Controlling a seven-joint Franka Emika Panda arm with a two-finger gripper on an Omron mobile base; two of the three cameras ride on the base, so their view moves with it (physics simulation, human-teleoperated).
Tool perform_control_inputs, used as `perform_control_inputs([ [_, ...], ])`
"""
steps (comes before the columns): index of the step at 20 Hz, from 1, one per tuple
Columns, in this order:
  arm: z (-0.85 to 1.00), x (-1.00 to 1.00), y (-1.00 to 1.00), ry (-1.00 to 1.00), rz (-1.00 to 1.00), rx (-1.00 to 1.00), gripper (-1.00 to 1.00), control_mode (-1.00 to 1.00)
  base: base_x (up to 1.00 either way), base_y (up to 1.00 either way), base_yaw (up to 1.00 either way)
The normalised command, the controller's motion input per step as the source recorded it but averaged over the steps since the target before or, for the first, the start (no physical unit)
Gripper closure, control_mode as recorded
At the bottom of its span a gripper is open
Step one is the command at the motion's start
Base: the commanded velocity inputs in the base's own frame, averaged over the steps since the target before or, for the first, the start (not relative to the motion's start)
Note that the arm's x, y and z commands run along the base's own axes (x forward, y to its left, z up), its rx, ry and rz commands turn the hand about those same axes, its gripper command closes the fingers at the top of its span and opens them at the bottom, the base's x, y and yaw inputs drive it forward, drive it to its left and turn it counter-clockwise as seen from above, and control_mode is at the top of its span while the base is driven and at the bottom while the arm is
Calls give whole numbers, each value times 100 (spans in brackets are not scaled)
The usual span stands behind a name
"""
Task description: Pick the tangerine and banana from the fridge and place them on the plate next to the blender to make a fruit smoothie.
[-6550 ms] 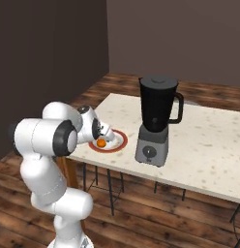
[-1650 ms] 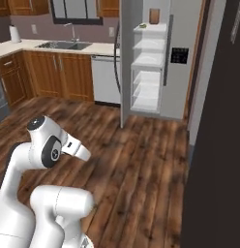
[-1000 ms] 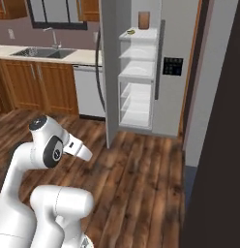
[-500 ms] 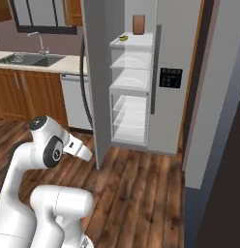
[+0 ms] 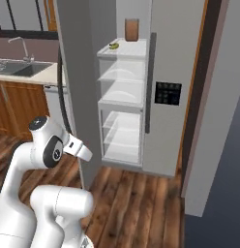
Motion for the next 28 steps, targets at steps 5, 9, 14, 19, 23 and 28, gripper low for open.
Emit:
perform_control_inputs([
  [5, 0, 0, 0, 0, 0, 0, -100, 100, 100, 0, 0],
  [9, 0, 0, 0, 0, 0, 0, -100, 100, 67, -4, 0],
  [14, 0, 0, 0, 0, 0, 0, -100, 100, 71, 0, 0],
  [19, 0, 0, 0, 0, 0, 0, -100, 100, 86, 2, 0],
  [23, 0, 0, 0, 0, 0, 0, -100, 100, 79, 2, 0],
  [28, 0, 0, 0, 0, 0, 0, -100, 100, 66, 19, 0],
])
